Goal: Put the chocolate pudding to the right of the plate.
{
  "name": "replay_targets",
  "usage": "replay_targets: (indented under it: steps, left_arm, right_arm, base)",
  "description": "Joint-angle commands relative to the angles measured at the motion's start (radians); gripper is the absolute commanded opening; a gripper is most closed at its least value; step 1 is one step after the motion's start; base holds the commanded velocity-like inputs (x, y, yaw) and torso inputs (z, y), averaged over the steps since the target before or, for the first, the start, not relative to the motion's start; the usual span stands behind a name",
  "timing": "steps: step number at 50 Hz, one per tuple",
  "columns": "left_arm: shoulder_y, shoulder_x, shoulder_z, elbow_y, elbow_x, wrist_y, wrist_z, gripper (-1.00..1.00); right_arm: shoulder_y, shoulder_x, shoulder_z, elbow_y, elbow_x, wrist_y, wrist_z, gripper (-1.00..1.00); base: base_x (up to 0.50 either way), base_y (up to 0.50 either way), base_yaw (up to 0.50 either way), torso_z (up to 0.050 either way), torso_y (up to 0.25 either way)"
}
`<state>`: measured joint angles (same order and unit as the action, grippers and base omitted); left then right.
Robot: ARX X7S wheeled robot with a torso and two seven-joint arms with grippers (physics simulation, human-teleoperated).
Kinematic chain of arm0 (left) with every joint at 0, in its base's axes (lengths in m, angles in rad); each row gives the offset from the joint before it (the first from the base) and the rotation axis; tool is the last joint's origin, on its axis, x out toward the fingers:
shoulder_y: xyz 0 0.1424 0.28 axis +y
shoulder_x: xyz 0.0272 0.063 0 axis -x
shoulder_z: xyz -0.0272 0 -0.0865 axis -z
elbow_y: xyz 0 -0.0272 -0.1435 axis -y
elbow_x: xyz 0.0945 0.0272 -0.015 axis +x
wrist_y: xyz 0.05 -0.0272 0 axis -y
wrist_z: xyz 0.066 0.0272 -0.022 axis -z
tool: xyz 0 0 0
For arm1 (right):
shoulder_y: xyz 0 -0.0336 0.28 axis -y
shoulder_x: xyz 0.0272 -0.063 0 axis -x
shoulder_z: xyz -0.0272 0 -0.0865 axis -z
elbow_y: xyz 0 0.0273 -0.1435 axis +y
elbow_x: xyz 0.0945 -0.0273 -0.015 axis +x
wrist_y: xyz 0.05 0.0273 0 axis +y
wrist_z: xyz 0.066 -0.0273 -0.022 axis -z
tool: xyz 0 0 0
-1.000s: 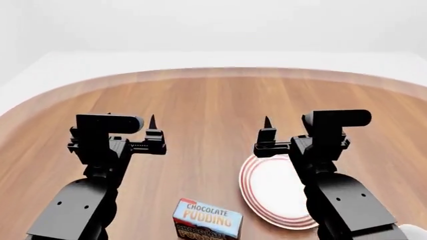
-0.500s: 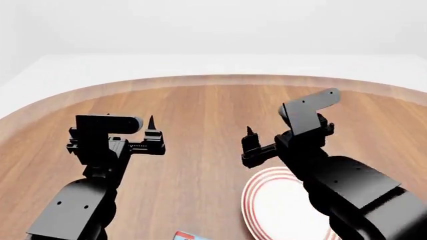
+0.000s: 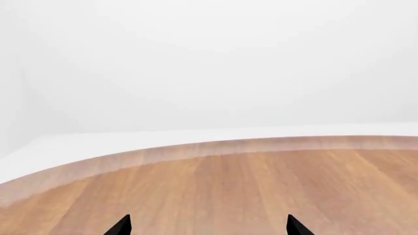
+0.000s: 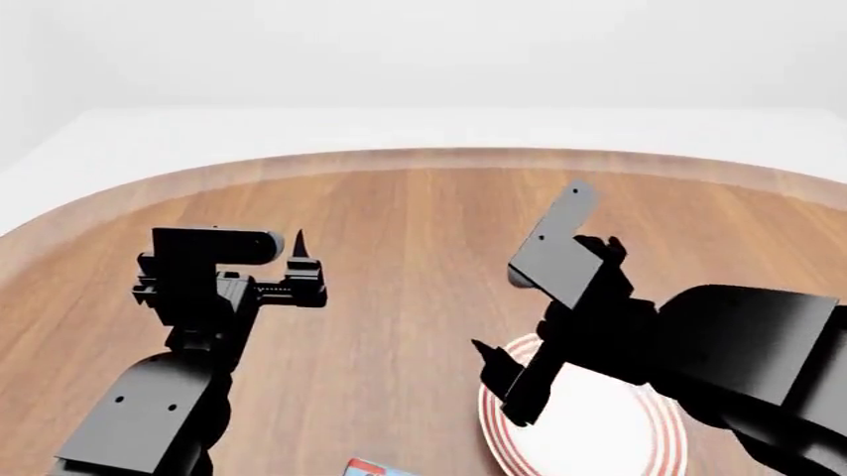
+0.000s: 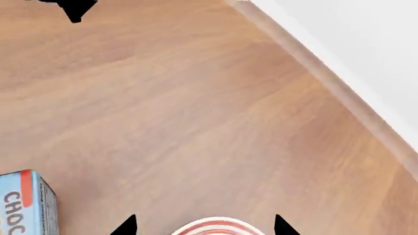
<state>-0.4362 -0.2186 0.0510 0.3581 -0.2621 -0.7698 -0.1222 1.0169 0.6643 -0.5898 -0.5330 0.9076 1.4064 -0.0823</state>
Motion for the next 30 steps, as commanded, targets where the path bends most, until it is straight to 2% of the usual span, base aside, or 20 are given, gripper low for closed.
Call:
replay_targets:
  steps: [1, 14, 24, 30]
  left_arm:
    - [-0.004, -0.007, 0.002, -0.008, -0.001, 0.0, -0.006, 1.0]
    - [-0.002, -0.01, 0.007, -0.009, -0.006, 0.004, -0.012, 1.0]
    - [0.001, -0.013, 0.011, -0.017, -0.007, 0.011, -0.016, 1.0]
    - [-0.002, -0.015, 0.011, -0.021, -0.009, 0.012, -0.018, 1.0]
  right_arm:
    - [0.088, 0.1, -0.131, -0.037, 0.048, -0.016, -0.16, 1.0]
    - [0.037, 0.107, -0.019, -0.131, 0.296, 0.052, -0.126, 1.0]
    - [0.021, 0.062, 0.06, -0.132, 0.601, 0.093, 0.084, 1.0]
    - [0.03, 0.059, 0.046, -0.131, 0.671, 0.08, 0.137, 1.0]
  base:
    - [0.0, 0.0, 0.0, 0.0, 0.0]
    - [0.0, 0.0, 0.0, 0.0, 0.0]
    - [0.0, 0.0, 0.0, 0.0, 0.0]
    - [0.0, 0.0, 0.0, 0.0, 0.0]
